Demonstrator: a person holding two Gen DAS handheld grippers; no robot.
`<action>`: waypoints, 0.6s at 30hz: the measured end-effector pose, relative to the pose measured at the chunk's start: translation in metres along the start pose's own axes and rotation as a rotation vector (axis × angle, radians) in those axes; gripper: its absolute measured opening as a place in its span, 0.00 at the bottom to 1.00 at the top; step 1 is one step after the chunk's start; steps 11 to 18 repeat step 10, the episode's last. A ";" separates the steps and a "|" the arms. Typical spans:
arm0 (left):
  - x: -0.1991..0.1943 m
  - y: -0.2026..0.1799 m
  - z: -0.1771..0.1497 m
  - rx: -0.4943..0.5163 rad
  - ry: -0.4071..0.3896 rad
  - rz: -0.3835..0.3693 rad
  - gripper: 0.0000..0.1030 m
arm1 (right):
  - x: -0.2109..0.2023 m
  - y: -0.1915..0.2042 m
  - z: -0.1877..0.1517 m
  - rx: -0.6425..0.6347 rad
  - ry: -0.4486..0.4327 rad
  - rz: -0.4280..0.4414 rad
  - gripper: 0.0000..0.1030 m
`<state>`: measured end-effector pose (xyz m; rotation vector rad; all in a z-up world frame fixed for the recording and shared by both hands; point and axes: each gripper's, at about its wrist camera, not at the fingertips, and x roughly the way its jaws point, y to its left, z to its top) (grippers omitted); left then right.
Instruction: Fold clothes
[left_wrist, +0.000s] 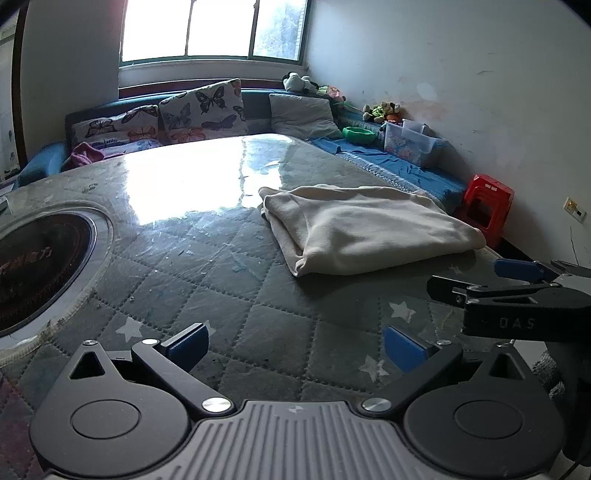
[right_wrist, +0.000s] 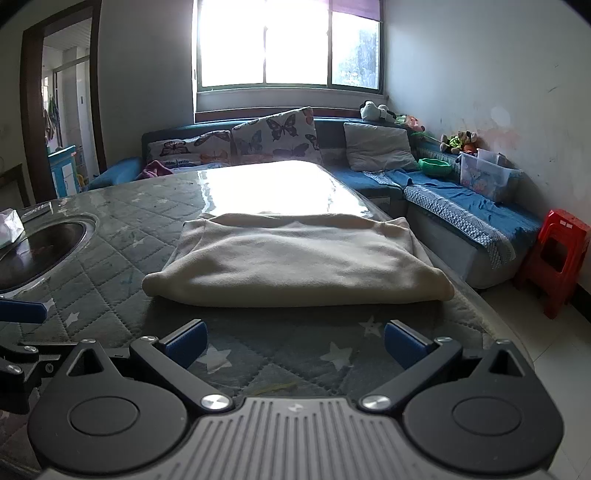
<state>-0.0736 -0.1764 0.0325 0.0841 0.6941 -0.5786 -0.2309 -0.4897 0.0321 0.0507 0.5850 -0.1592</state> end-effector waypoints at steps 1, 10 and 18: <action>-0.001 0.000 0.000 0.002 -0.002 0.001 1.00 | -0.001 0.000 0.000 -0.001 -0.001 0.000 1.00; -0.006 -0.004 0.001 0.025 -0.032 0.013 1.00 | -0.004 0.003 -0.002 -0.012 -0.001 0.006 1.00; -0.006 -0.004 0.001 0.025 -0.032 0.013 1.00 | -0.004 0.003 -0.002 -0.012 -0.001 0.006 1.00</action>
